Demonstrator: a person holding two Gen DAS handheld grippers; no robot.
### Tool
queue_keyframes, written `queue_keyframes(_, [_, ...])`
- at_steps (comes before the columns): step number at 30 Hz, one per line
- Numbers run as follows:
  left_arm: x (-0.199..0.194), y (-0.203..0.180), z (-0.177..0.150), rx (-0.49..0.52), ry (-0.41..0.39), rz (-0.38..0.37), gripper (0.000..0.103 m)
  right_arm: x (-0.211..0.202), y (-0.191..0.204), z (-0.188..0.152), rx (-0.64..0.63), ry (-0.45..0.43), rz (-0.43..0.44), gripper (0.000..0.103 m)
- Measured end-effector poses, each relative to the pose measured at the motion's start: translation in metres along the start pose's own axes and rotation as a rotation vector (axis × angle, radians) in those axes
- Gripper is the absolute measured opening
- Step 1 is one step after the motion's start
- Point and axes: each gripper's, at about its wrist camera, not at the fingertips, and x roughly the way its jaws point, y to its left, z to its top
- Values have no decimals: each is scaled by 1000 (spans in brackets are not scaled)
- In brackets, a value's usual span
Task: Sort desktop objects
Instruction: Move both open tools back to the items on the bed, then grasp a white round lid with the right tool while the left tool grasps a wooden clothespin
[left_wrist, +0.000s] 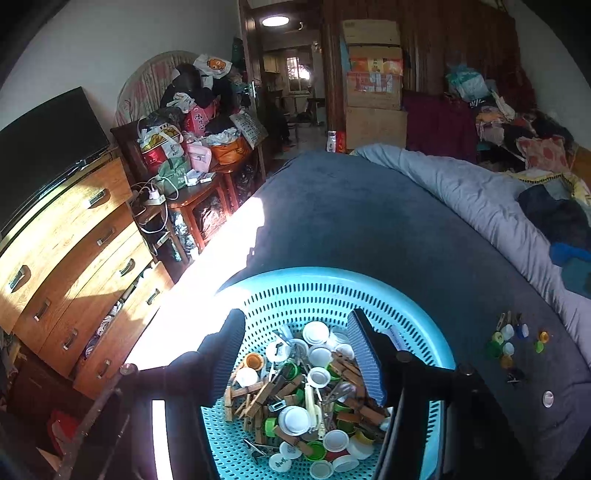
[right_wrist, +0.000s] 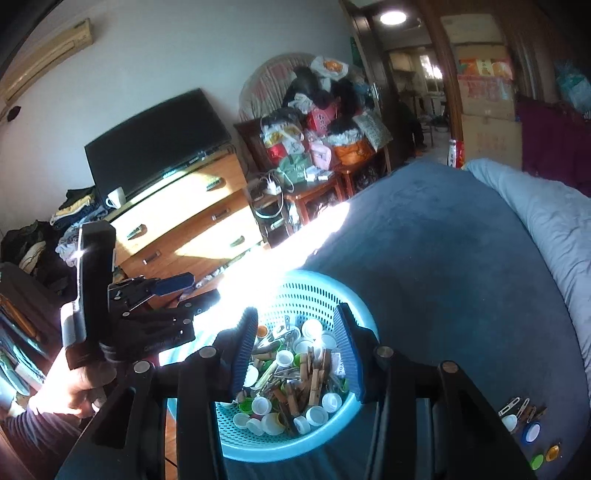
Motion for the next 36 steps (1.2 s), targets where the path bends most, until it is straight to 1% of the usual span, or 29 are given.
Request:
queue_keyframes(1, [-4, -9, -3, 14, -11, -23, 67, -23, -9, -15, -4, -33, -36, 66])
queue_keyframes(2, [-8, -21, -7, 38, -21, -50, 71, -46, -20, -34, -9, -55, -86, 69])
queue_keyframes(3, [-15, -38, -14, 69, -29, -76, 72, -66, -35, -56, -11, -60, -143, 72])
queue_keyframes(4, [-17, -56, -23, 95, -31, -106, 72, -83, -52, -79, -5, -53, -205, 72])
queue_keyframes(5, [-17, -75, -32, 118, -26, -143, 72, -101, -74, -107, 21, -28, -270, 72])
queue_keyframes(7, [-15, -117, -52, 161, -7, -232, 72, -130, -125, -163, 112, 56, -399, 72])
queue_keyframes(9, [-7, -163, -74, 210, 19, -296, 72, -153, -166, -216, 178, 142, -521, 71])
queue_keyframes(11, [8, -212, -99, 255, 70, -354, 72, -167, -194, -261, 225, 210, -571, 68])
queue_keyframes(14, [27, -274, -131, 320, 134, -441, 72, -169, -211, -308, 279, 270, -551, 68])
queue_keyframes(15, [34, -296, -142, 352, 149, -470, 72, -163, -208, -316, 277, 279, -533, 68])
queue_keyframes(18, [54, -336, -157, 411, 173, -549, 72, -140, -214, -325, 255, 297, -473, 67])
queue_keyframes(19, [63, -342, -156, 415, 174, -562, 72, -131, -217, -326, 248, 297, -446, 66])
queue_keyframes(21, [79, -350, -156, 442, 167, -582, 72, -121, -225, -327, 235, 300, -422, 66])
queue_keyframes(23, [91, -352, -152, 495, 153, -569, 72, -110, -233, -328, 237, 302, -401, 66])
queue_keyframes(25, [105, -358, -147, 532, 162, -569, 72, -102, -236, -328, 220, 303, -400, 66])
queue_keyframes(27, [118, -361, -145, 542, 173, -578, 72, -98, -237, -327, 206, 298, -395, 64])
queue_keyframes(28, [121, -361, -145, 544, 177, -578, 72, -96, -237, -325, 195, 301, -400, 54])
queue_keyframes(29, [125, -362, -145, 541, 182, -578, 72, -92, -236, -324, 179, 306, -415, 41])
queue_keyframes(31, [128, -360, -149, 523, 185, -591, 72, -93, -233, -327, 171, 304, -418, 41])
queue_keyframes(33, [125, -359, -152, 522, 182, -625, 72, -99, -231, -329, 174, 283, -408, 41])
queue_keyframes(36, [120, -366, -158, 556, 174, -688, 72, -114, -228, -337, 244, 235, -372, 42])
